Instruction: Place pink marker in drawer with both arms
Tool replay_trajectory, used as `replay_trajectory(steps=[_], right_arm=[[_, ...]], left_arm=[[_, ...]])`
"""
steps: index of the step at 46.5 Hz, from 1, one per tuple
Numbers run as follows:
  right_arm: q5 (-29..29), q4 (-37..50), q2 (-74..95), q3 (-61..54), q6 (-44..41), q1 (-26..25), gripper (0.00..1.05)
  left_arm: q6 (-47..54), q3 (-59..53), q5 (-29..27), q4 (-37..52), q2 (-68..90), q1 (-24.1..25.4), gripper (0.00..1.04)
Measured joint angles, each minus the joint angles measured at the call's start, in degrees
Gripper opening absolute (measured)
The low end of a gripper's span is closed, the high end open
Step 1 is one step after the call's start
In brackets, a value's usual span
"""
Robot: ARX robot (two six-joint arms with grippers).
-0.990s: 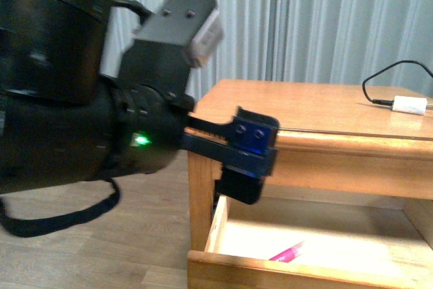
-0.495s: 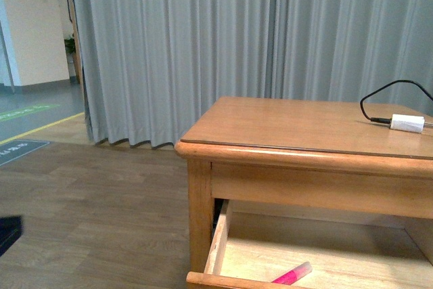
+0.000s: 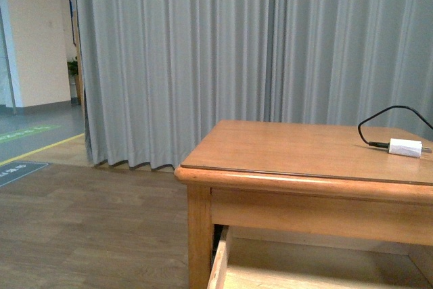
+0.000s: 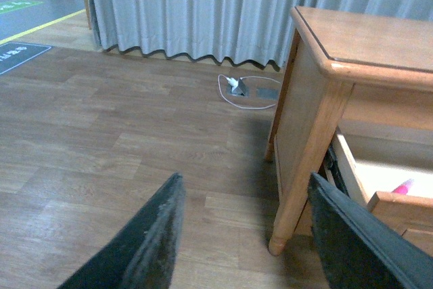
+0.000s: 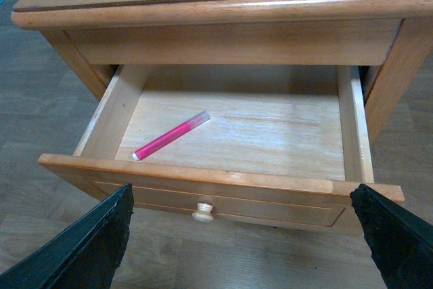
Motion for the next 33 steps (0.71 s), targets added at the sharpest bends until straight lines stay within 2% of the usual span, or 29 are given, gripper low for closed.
replay_trajectory(steps=[4, 8, 13, 17, 33], right_arm=[[0.15, 0.0, 0.0, 0.0, 0.0, -0.02, 0.96], [0.17, 0.0, 0.0, -0.02, 0.0, -0.07, 0.96], [0.07, 0.0, 0.0, -0.02, 0.0, -0.04, 0.96], [0.2, 0.0, 0.0, -0.02, 0.0, -0.07, 0.96], [0.09, 0.02, 0.0, -0.09, 0.0, -0.07, 0.96]], left_arm=[[1.4, -0.96, 1.9, -0.87, -1.7, 1.88, 0.42], [2.1, -1.95, 3.32, -7.32, -8.44, 3.48, 0.22], [2.38, -2.34, 11.65, -8.0, -10.38, 10.19, 0.04], [2.71, -2.97, 12.24, -8.07, -10.99, 13.18, 0.04], [2.91, -5.01, 12.98, -7.98, -13.81, 13.44, 0.04]])
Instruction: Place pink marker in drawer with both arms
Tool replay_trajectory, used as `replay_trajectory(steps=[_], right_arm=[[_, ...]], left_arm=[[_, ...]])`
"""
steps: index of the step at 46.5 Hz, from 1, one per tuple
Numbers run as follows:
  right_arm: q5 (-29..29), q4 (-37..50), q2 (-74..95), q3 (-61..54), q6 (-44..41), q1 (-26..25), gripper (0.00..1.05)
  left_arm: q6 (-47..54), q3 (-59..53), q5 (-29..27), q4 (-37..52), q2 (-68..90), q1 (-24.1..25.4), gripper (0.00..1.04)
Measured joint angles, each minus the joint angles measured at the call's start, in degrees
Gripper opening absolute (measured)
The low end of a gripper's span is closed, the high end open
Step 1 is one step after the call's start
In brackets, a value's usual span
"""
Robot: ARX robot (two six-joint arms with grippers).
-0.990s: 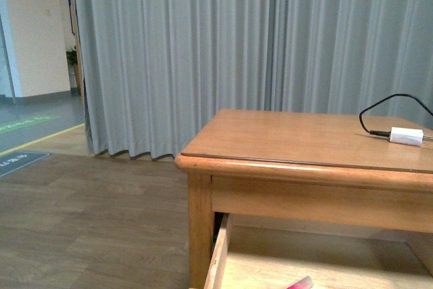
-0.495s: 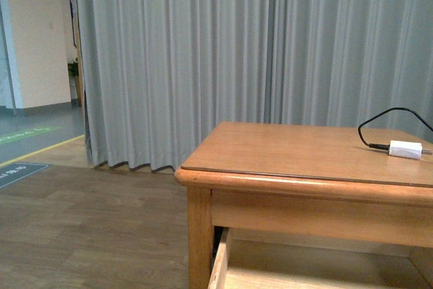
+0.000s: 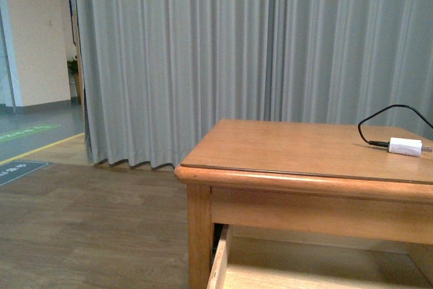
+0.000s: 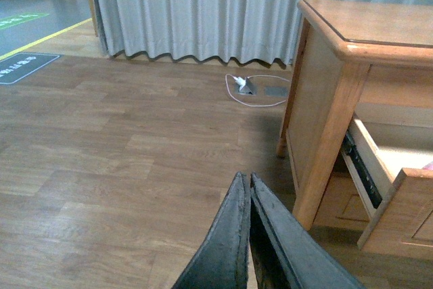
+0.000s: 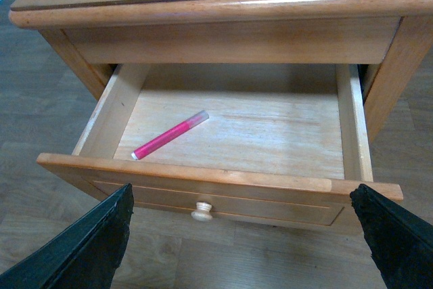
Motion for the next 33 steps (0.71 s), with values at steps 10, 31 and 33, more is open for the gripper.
replay_trajectory(steps=[10, 31, 33], right_arm=[[6.12, 3.93, -0.15, -1.46, -2.23, 1.18, 0.96], [-0.24, 14.21, 30.99, -5.92, -11.96, -9.64, 0.96], [0.07, 17.4, 34.82, -6.03, -12.15, -9.53, 0.96]], left_arm=[[0.0, 0.0, 0.04, 0.0, -0.04, 0.0, 0.1], [0.04, 0.0, 0.04, 0.0, -0.04, 0.0, 0.99], [0.11, 0.0, 0.04, 0.0, -0.04, 0.0, 0.99]])
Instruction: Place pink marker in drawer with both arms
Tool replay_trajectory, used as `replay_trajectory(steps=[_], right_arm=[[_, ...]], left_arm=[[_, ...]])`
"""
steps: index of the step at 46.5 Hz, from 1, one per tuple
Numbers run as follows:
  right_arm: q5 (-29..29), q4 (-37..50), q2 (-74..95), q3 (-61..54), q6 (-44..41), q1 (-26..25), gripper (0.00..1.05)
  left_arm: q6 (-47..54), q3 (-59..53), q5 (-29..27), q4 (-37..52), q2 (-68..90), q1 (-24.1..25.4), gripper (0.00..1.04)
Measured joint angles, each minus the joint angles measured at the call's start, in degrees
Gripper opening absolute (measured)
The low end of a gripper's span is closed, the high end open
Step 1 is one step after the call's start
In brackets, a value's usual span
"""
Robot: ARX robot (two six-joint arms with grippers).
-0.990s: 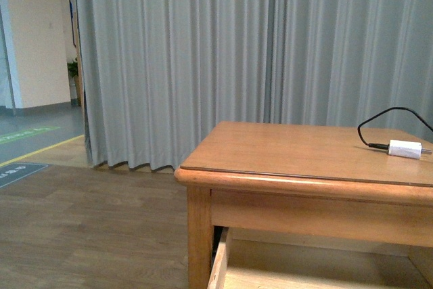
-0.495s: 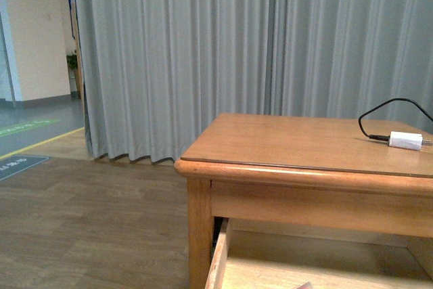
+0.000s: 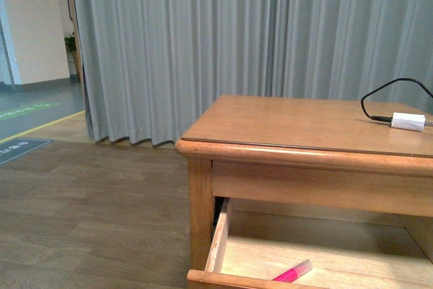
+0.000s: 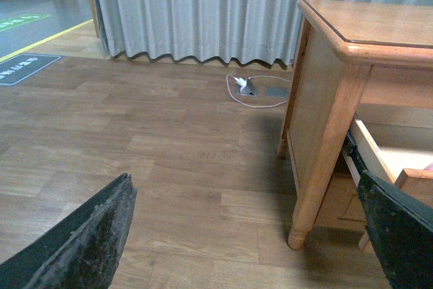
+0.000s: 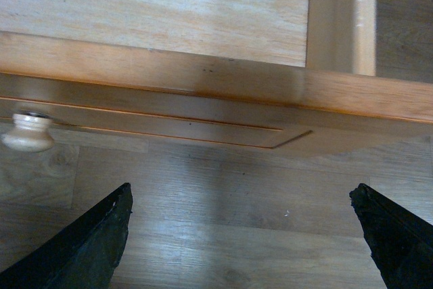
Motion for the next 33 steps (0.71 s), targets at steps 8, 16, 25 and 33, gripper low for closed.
replay_trajectory(steps=[8, 16, 25, 33], right_arm=[[0.63, 13.53, 11.15, -0.52, 0.11, 0.72, 0.96], [2.45, 32.02, 22.05, -0.07, 0.17, 0.35, 0.96], [3.45, 41.86, 29.31, 4.52, 0.17, -0.81, 0.96], [3.28, 46.53, 35.91, 9.66, -0.7, -1.14, 0.96]], left_arm=[[0.0, 0.0, 0.0, 0.0, 0.0, 0.0, 0.99], [0.0, 0.0, 0.0, 0.0, 0.0, 0.0, 0.99], [0.0, 0.0, 0.0, 0.0, 0.0, 0.0, 0.99], [-0.02, 0.0, 0.0, 0.0, 0.0, 0.0, 0.99]])
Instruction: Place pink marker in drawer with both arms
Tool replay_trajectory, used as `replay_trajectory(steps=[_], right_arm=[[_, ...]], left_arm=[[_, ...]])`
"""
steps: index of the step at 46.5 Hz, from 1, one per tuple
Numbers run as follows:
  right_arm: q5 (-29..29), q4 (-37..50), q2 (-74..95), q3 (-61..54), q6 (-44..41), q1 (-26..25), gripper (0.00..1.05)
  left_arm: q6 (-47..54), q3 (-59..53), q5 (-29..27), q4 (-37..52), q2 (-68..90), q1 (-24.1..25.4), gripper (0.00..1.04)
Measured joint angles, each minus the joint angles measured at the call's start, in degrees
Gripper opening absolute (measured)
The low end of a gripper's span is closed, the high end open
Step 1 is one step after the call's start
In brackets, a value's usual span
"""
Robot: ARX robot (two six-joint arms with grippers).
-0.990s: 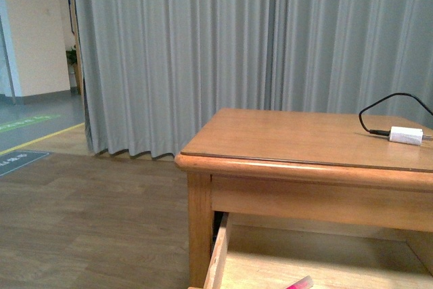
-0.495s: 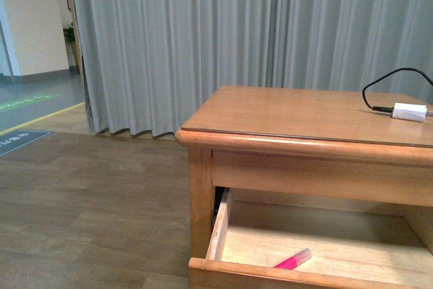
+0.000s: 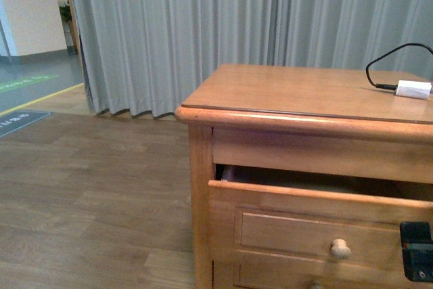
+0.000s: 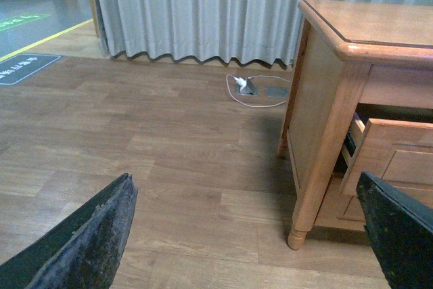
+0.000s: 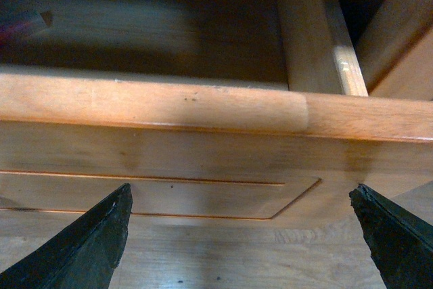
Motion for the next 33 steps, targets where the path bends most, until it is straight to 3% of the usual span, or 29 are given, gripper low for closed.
replay_trajectory(steps=[17, 33], right_arm=[[1.27, 2.03, 8.24, 10.21, 1.31, 1.29, 0.96], [1.99, 2.95, 9.44, 10.58, 2.69, 2.95, 0.96]], left_arm=[[0.02, 0.0, 0.0, 0.0, 0.0, 0.0, 0.99], [0.0, 0.0, 0.0, 0.0, 0.0, 0.0, 0.99]])
